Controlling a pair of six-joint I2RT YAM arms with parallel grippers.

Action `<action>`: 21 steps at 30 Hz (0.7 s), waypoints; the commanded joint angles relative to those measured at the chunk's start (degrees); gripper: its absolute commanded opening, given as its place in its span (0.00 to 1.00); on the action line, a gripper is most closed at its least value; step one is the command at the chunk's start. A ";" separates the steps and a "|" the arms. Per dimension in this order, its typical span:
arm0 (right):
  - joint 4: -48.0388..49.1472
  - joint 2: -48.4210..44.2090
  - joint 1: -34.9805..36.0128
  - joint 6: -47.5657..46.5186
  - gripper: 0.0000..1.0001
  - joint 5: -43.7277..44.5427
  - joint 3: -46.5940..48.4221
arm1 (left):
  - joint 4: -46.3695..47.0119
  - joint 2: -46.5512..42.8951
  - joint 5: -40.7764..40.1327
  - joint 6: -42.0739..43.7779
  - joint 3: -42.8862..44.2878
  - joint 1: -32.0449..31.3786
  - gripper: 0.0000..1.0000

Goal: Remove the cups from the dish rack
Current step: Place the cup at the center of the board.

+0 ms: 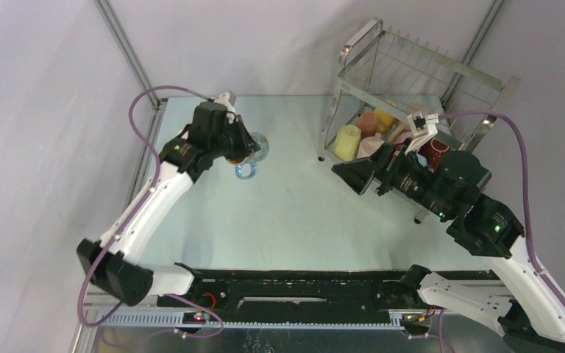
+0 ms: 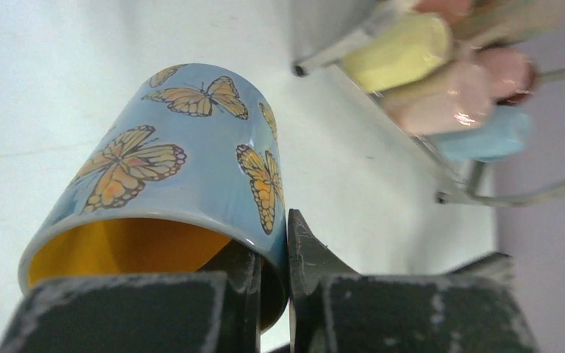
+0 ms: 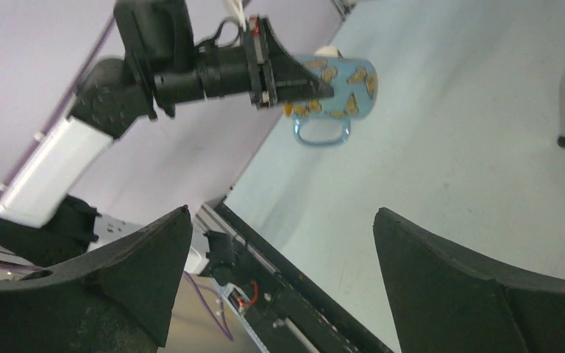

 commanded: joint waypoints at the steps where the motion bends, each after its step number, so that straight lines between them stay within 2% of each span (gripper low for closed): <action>1: -4.58 0.80 -0.32 -2.11 1.00 1.30 1.46 | -4.23 6.54 -12.08 12.19 12.08 0.92 0.00; 7: -7.20 0.52 -0.41 -2.61 1.00 1.11 1.40 | -7.91 16.50 -16.44 16.80 19.59 4.59 0.00; 21: -10.25 -1.34 -0.40 -3.84 1.00 0.19 1.41 | -12.01 37.84 -18.62 21.60 36.46 11.23 0.00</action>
